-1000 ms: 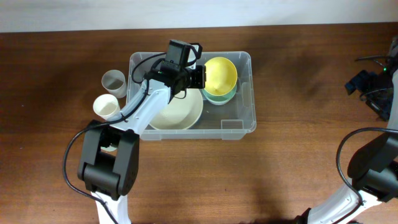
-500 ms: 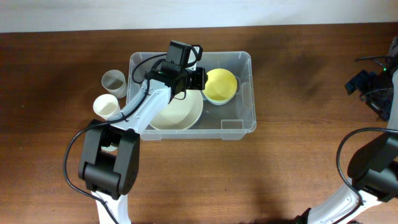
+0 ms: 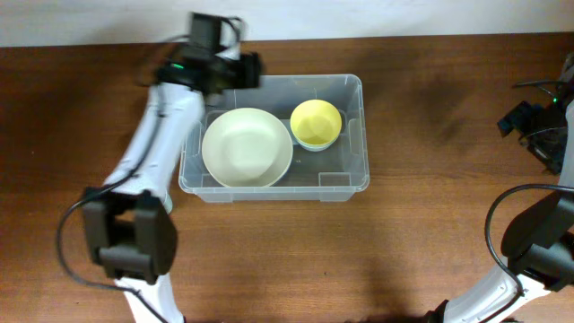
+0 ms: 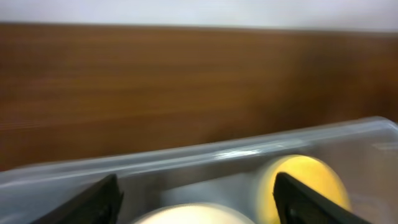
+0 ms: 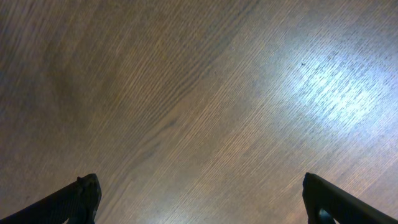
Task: Pack container
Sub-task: 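Open the left gripper and move it left to the grey cup, then grasp the grey cup rim with the left gripper and lift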
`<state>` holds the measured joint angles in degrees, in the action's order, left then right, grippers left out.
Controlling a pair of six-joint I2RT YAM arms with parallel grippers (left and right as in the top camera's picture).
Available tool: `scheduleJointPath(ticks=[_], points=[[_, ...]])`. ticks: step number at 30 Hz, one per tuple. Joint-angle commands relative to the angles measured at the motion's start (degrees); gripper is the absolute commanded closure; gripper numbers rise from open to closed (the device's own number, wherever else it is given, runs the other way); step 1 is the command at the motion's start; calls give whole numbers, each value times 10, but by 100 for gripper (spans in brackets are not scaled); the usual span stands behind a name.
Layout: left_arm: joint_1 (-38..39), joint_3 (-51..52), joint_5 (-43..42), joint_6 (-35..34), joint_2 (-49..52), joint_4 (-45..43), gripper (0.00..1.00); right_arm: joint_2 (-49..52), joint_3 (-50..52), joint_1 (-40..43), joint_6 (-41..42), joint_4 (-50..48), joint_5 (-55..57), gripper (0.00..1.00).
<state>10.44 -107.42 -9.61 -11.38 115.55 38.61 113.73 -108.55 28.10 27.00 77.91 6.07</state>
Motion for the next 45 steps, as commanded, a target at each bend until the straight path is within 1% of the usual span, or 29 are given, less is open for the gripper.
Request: scheduleJointPath(ticks=[1, 3, 4, 6, 7, 10, 18, 22, 25, 28, 32, 45], points=[[-89, -43, 96, 15, -62, 56, 16, 0, 1, -1, 5, 0, 1, 1], [-133, -44, 94, 15, -75, 83, 16, 0, 1, -1, 5, 0, 1, 1], [-169, -44, 95, 23, -77, 106, 16, 0, 1, -1, 5, 0, 1, 1], [-203, -40, 93, 25, -71, 131, 16, 0, 1, -1, 5, 0, 1, 1], [-216, -37, 84, 27, -67, 139, 16, 0, 1, -1, 5, 0, 1, 1], [-238, -17, 24, 73, -43, 145, 16, 0, 1, -1, 5, 0, 1, 1], [-238, -12, 23, 79, 49, 148, 16, 0, 1, -1, 5, 0, 1, 1], [-238, -12, 23, 109, 84, 146, 17, 0, 1, -1, 5, 0, 1, 1], [-239, -12, 25, 111, 99, 146, 17, 0, 1, -1, 5, 0, 1, 1], [-239, -12, 25, 133, 109, 141, 18, 0, 1, -1, 5, 0, 1, 1], [-239, -12, 25, 136, 111, 140, 23, 0, 1, -1, 5, 0, 1, 1], [-239, -12, 23, 139, 120, 136, 24, 0, 1, -1, 5, 0, 1, 1]])
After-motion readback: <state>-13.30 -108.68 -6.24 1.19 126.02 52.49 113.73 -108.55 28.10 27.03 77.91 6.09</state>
